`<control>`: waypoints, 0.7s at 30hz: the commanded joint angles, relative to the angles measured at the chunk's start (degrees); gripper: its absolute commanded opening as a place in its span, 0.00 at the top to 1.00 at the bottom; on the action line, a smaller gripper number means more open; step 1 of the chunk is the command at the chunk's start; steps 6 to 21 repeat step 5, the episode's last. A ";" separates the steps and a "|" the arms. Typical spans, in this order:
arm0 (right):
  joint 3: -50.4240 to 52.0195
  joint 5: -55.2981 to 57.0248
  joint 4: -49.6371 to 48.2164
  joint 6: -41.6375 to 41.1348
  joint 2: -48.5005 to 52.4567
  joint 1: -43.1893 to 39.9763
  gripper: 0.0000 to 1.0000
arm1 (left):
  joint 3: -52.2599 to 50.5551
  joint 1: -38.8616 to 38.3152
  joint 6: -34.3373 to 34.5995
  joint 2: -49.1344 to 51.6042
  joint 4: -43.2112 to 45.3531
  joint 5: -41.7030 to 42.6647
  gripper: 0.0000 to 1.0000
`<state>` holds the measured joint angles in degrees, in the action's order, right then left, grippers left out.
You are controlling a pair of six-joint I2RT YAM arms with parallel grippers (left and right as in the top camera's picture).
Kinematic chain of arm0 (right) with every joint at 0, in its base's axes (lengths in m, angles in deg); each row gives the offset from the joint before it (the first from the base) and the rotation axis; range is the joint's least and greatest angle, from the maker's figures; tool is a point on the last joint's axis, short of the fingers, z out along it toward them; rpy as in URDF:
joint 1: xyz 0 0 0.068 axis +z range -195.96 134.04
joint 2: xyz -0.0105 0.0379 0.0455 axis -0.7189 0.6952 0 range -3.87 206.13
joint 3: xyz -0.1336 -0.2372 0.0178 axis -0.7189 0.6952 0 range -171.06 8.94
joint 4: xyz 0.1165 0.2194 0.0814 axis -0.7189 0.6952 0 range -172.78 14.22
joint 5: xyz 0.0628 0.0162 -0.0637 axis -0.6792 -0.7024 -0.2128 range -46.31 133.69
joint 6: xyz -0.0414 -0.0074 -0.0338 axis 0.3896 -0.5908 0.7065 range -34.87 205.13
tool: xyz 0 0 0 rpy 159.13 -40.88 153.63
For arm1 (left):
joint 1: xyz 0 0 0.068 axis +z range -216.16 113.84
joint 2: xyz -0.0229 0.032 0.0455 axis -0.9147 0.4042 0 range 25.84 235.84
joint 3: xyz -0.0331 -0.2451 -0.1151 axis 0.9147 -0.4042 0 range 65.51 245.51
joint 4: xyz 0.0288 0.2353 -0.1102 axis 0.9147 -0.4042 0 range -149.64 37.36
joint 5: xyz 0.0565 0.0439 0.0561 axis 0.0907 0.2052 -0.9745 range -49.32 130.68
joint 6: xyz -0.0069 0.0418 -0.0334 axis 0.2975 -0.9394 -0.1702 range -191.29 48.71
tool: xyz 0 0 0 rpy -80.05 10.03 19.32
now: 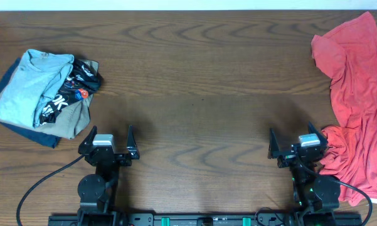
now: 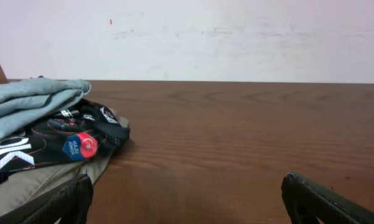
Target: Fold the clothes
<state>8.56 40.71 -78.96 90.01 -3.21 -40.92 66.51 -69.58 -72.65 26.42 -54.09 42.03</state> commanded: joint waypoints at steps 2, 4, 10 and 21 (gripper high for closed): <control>0.07 0.17 0.24 0.76 -0.37 -0.57 0.01 | -0.76 0.31 -0.55 -0.35 -2.58 -0.76 0.02; 0.07 0.17 0.24 0.74 -0.37 -0.57 0.01 | -0.76 0.31 -0.55 -0.35 -2.58 -0.76 0.02; 0.07 0.17 0.24 0.76 -0.37 -0.57 0.01 | -0.76 0.31 -0.55 -0.35 -2.56 -0.74 0.02; 0.07 0.17 0.24 0.76 -0.37 -0.57 0.01 | -0.76 0.31 -0.55 -0.35 -2.56 -0.74 0.02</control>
